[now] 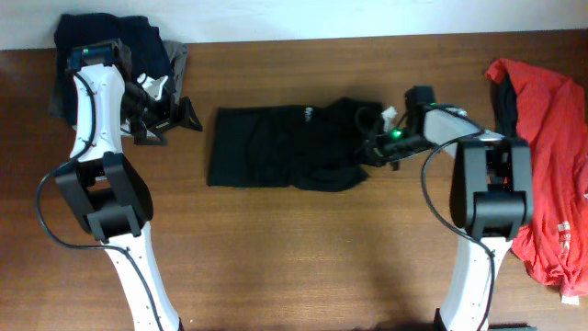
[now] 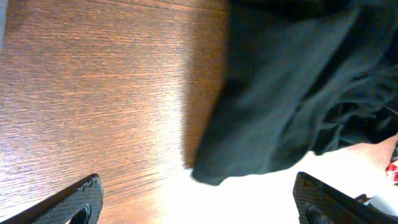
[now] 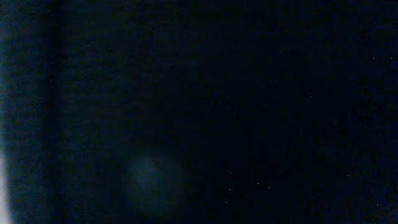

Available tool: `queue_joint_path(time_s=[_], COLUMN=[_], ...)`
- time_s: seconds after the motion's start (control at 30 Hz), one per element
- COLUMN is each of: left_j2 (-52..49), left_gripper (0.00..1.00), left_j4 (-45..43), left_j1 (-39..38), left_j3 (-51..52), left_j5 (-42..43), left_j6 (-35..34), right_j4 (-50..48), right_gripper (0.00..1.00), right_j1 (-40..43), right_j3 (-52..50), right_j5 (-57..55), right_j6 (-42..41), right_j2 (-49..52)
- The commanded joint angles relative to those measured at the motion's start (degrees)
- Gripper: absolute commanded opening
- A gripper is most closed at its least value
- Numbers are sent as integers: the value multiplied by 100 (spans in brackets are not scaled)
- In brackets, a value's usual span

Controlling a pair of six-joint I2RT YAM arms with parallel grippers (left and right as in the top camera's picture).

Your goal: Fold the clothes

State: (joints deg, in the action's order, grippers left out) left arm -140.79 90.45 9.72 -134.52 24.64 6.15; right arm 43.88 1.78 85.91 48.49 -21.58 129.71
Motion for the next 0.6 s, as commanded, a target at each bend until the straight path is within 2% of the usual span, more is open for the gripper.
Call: queue_joint_path(time_s=[0.0,0.33,0.57], left_j2=[197,197,197], left_gripper=[97,98,98], left_j4=[-2,-129,-175], left_j1=[-35,-35,-35], left_j3=[-76,-76,-74], left_j5=[83,83,83], left_j6=[-9,-9,-11], right_j4=[931,2940,3316], right_gripper=[4,4,4], right_j1=[308,7,-776], right_j3=[413,2236,2684], right_j5=[-2229,-4266,-5171], right_j6=[684,782,599], right_j2=[66,-337,-337])
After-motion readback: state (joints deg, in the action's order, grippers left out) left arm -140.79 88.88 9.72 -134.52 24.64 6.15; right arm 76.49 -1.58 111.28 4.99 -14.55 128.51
